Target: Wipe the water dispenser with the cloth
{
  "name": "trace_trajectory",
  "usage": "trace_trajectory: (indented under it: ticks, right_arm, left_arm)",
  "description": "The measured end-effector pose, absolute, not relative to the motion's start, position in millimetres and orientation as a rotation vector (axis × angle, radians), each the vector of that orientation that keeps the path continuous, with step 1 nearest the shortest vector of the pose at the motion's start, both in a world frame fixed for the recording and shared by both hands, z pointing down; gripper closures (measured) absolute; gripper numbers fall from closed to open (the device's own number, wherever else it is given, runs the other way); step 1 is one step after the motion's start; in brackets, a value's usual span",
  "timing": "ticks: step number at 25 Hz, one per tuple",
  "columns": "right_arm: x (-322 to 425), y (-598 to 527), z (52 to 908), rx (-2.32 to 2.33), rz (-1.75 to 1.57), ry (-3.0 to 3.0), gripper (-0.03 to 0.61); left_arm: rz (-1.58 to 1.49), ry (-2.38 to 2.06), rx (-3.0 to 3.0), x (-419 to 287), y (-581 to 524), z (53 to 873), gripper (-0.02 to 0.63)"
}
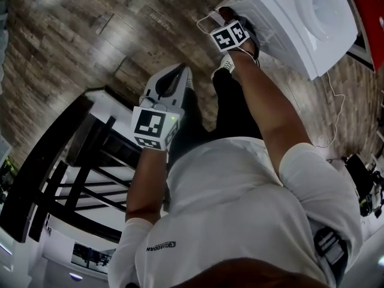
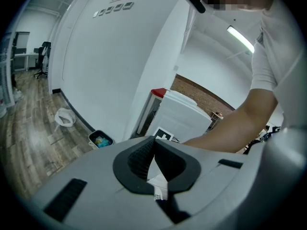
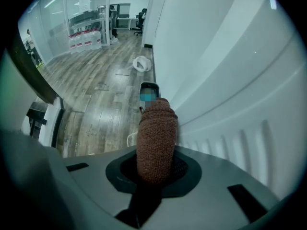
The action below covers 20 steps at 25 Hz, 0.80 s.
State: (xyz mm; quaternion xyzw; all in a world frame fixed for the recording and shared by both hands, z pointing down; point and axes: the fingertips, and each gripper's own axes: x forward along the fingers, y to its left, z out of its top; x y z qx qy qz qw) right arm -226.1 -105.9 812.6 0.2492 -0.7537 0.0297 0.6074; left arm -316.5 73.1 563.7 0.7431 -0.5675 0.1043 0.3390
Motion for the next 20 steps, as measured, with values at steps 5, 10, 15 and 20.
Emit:
trace_trajectory:
  ticks: [5, 10, 15, 20]
  right_arm:
    - [-224, -105, 839, 0.547, 0.068, -1.694, 0.515]
    - [-220, -101, 852, 0.529, 0.088, -1.681, 0.515]
    - [-222, -86, 835, 0.53, 0.153, -1.77, 0.515]
    - [-223, -31, 792, 0.553, 0.452, -1.939, 0.515]
  left_arm:
    - [0.264, -1.509, 1.9, -322, 84, 563, 0.621]
    - [0.281, -1.488, 1.915, -316, 93, 564, 0.621]
    - [0.191, -1.467, 1.897, -319, 94, 548, 0.621]
    - [0.229, -1.414, 1.975, -310, 100, 523, 0.621]
